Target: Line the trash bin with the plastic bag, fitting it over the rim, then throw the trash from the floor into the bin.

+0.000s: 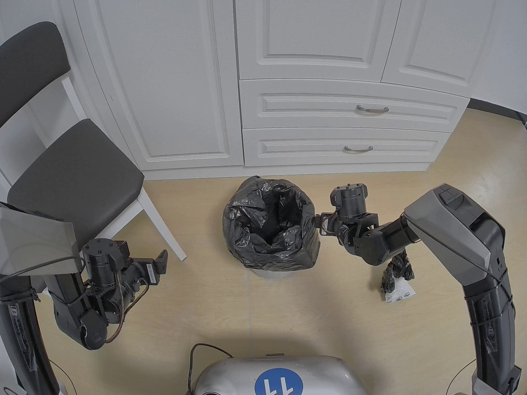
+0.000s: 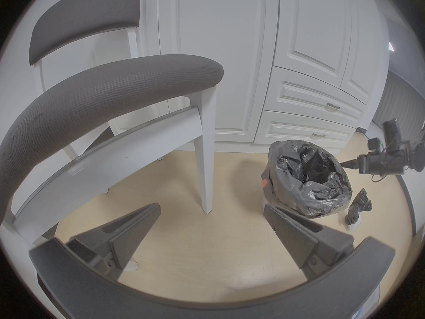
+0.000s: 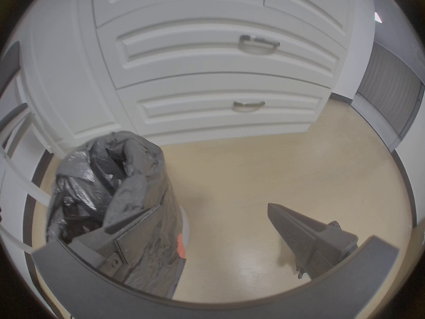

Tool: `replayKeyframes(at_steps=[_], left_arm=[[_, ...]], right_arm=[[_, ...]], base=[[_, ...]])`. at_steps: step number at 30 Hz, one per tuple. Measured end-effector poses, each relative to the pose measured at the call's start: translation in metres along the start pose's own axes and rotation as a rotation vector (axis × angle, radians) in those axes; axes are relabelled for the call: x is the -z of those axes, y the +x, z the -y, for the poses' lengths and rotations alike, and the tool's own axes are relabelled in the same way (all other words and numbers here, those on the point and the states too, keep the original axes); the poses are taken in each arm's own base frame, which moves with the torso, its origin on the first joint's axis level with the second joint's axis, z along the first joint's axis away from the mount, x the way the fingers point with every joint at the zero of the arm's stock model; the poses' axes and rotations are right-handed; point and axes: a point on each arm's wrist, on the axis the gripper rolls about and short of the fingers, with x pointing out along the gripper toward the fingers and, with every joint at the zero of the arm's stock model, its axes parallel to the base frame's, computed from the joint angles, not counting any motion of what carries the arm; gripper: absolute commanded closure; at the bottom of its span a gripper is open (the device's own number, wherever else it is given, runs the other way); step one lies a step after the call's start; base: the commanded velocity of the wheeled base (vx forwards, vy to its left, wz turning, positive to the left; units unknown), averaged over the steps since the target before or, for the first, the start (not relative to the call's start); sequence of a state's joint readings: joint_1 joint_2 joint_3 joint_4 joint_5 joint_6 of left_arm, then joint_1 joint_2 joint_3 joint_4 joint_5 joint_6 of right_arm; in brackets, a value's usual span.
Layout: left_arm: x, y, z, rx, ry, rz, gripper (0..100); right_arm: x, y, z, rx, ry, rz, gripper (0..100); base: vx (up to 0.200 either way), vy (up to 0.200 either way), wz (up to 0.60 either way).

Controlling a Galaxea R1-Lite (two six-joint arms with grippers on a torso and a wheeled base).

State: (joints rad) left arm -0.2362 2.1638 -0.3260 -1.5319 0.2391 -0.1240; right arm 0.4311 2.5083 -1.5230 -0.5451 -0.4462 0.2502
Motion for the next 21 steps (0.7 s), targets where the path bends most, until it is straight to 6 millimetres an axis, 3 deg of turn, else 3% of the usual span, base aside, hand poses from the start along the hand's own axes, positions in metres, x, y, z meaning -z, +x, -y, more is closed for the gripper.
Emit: replayKeyframes(at_steps=[11,16,21], left_arm=[[0.001,-0.001,0.002,0.005,0.003,-0.004,0],[0.001,-0.002,0.002,0.005,0.004,-0.007,0],[0.002,-0.003,0.001,0.003,0.003,-0.011,0]], right_arm=[[-0.012,-0.053,-0.031,-0.094,-0.037,0.091,0],[-0.006,-0.052,-0.037,-0.104,-0.045,0.084,0],[0.004,-0.037,-0.036,-0.087,-0.051,0.07,0]], base=[[0.0,0.0,0.0],[0.0,0.0,0.0],[0.0,0.0,0.0]])
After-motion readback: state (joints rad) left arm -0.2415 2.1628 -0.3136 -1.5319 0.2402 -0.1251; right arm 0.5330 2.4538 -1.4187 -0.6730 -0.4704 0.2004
